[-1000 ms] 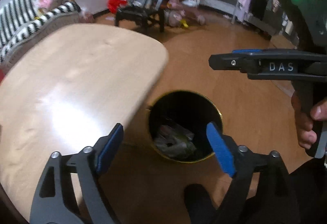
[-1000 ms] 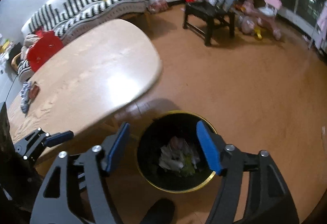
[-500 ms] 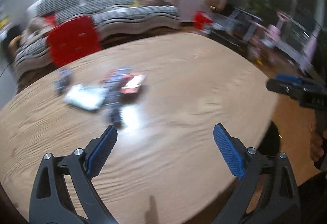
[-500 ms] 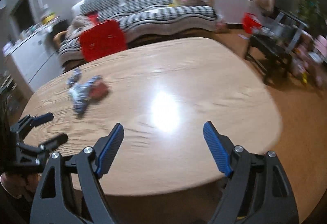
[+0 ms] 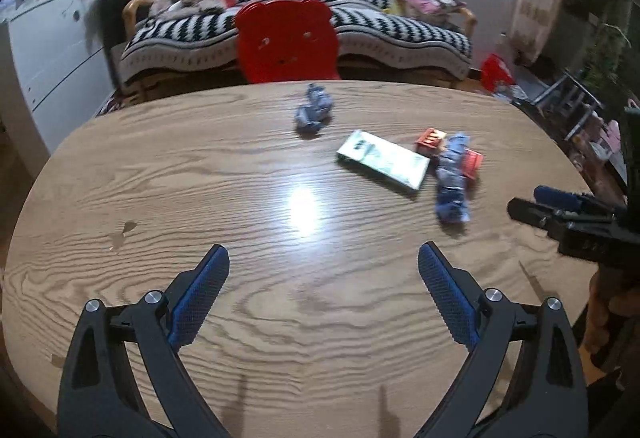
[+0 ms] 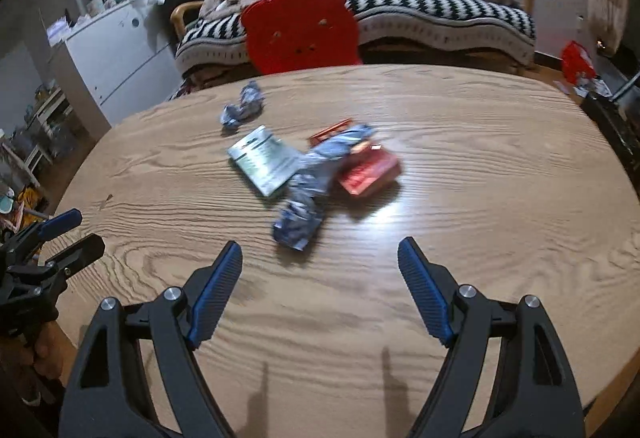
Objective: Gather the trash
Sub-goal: 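Move both open tools back over the table toward the foil wrappers, then grasp a crumpled foil wrapper with left tool while right tool grasps another foil wrapper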
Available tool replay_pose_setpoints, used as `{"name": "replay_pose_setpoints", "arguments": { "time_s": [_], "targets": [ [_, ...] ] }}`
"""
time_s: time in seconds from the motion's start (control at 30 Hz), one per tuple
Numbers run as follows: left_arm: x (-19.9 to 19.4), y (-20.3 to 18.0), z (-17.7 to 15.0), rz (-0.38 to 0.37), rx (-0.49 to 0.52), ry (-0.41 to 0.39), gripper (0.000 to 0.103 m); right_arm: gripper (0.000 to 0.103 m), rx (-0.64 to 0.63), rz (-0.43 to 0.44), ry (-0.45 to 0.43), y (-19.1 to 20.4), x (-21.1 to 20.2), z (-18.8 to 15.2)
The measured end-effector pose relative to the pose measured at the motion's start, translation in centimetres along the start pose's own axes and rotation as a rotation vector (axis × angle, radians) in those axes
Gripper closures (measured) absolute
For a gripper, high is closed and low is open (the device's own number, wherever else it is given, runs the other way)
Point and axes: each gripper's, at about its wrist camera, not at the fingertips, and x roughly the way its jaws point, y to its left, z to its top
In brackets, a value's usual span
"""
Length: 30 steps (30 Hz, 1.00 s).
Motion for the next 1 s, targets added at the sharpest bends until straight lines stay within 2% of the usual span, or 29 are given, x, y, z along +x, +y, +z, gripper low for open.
{"name": "replay_pose_setpoints", "arguments": {
  "time_s": [0.17, 0.3, 0.4, 0.53, 0.6, 0.7, 0.77, 0.8, 0.87, 0.93, 0.97, 1.0],
  "targets": [
    [3.5, 1.3, 2.7, 0.031, -0.001, 0.008, 0.01, 0.025, -0.024, -0.027, 0.027, 1.4, 3.3, 0.5],
    [7.3, 1.7, 5.8, 0.034, 0.014, 0.016, 0.01, 0.025, -0.022, -0.051, 0.036, 0.8, 5.0, 0.9],
    [11.3, 2.1, 8.8, 0.035, 0.0, 0.029, 0.01, 0.025, -0.017, -0.058, 0.04, 0.4, 5.9, 1.4],
    [16.1, 2.1, 11.3, 0.062, 0.014, 0.06, 0.01, 0.027, -0.028, -0.064, 0.042, 0.6, 6.9, 1.9],
    [17.8, 1.9, 12.0, 0.055, -0.001, 0.061, 0.01, 0.033, -0.04, -0.067, 0.052, 0.5, 7.2, 1.9],
    [20.3, 1.5, 12.8, 0.029, -0.014, 0.067, 0.01, 0.047, -0.067, -0.064, 0.065, 0.4, 7.7, 1.9],
    [21.7, 1.3, 13.1, 0.044, -0.004, 0.077, 0.01, 0.073, -0.071, -0.055, 0.075, 0.2, 8.0, 1.8],
    [22.2, 1.1, 13.3, 0.039, 0.001, 0.087, 0.011, 0.074, -0.073, -0.045, 0.077, 0.0, 8.0, 1.8],
    [22.2, 0.8, 13.8, 0.017, 0.008, 0.062, 0.023, 0.078, -0.083, -0.043, 0.07, -0.1, 7.5, 1.8],
    [22.2, 0.3, 13.8, 0.029, 0.028, 0.064, 0.056, 0.078, -0.082, -0.039, 0.058, -0.3, 6.9, 1.8],
    [22.1, 0.0, 13.6, 0.051, 0.046, 0.064, 0.065, 0.078, -0.079, -0.036, 0.054, -0.4, 6.5, 1.8],
    [21.9, -0.1, 13.5, 0.059, 0.053, 0.066, 0.066, 0.078, -0.079, -0.034, 0.051, -0.4, 6.2, 1.8]
  ]
}}
